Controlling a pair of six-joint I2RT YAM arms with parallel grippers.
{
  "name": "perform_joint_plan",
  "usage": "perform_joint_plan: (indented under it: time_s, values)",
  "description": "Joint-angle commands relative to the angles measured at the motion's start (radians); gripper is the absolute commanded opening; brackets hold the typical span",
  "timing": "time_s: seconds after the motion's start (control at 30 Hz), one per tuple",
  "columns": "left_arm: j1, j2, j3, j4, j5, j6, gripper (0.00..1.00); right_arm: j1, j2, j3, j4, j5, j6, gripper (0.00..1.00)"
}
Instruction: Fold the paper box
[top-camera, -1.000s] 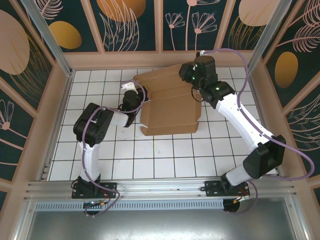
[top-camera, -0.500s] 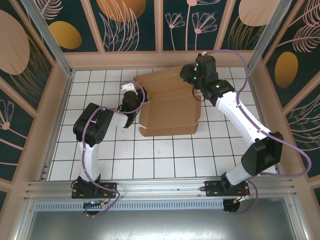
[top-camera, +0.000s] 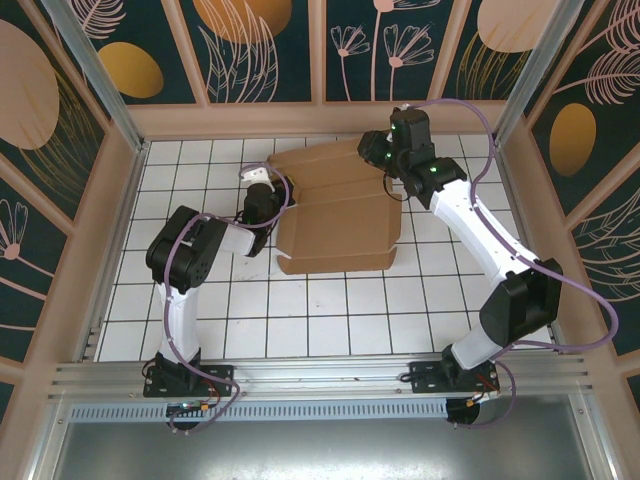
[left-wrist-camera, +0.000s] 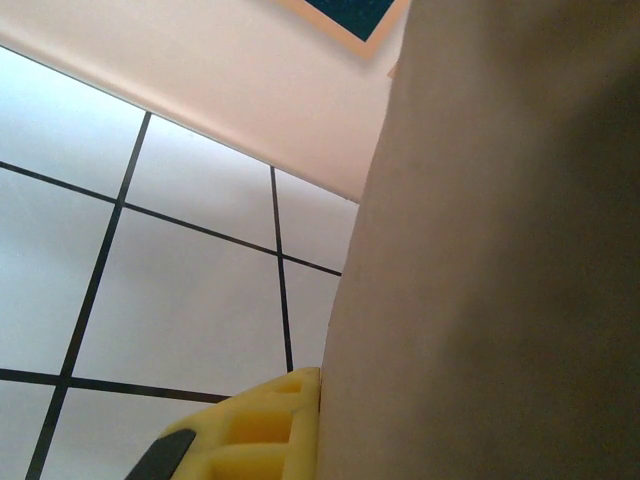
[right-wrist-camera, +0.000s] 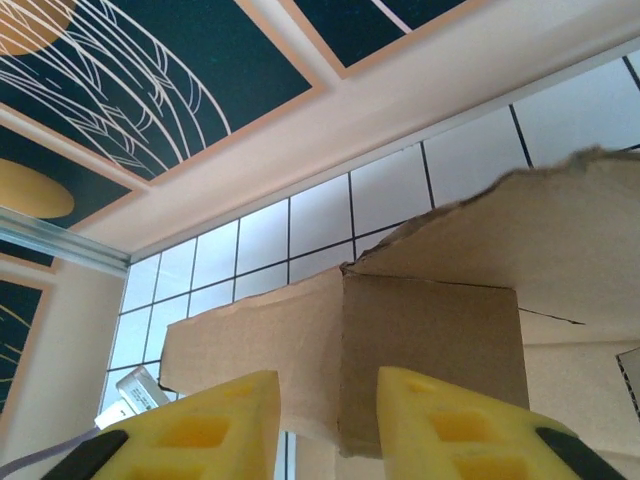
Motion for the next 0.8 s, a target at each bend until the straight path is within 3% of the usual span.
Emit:
perform_joint_plan:
  time_s: [0.0, 0.27, 0.4, 0.47, 0.5, 0.6, 0.67, 0.77]
  values:
    - [-0.001, -0.028, 0.001, 0.074, 0.025, -0.007, 0.0, -0.008, 0.021, 0.008, -0.024, -0.028, 0.001, 0.3]
    - [0.001, -0.014, 0.009, 0.104, 0.058, -0.057, 0.0, -0.009, 0.053, 0.018, -0.043, -0.051, -0.006, 0.23]
    - [-0.001, -0.012, 0.004, 0.103, 0.054, -0.056, 0.0, -0.009, 0.045, 0.011, -0.043, -0.041, -0.01, 0.01]
    - [0.0, -0.013, 0.004, 0.1, 0.049, -0.052, 0.0, -0.009, 0.032, 0.003, -0.035, -0.036, -0.011, 0.0]
    - [-0.001, -0.014, 0.006, 0.097, 0.048, -0.052, 0.0, -0.009, 0.025, 0.0, -0.031, -0.033, -0.011, 0.06]
    - [-0.001, -0.013, 0.01, 0.089, 0.045, -0.064, 0.0, -0.006, -0.014, -0.031, 0.006, -0.037, -0.016, 0.45]
    - [-0.001, -0.013, 0.015, 0.077, 0.044, -0.087, 0.0, -0.006, -0.057, -0.072, 0.06, -0.048, -0.033, 0.56]
    - [0.001, -0.013, 0.049, 0.012, 0.064, -0.137, 0.0, -0.004, -0.145, -0.162, 0.146, -0.052, -0.05, 0.63]
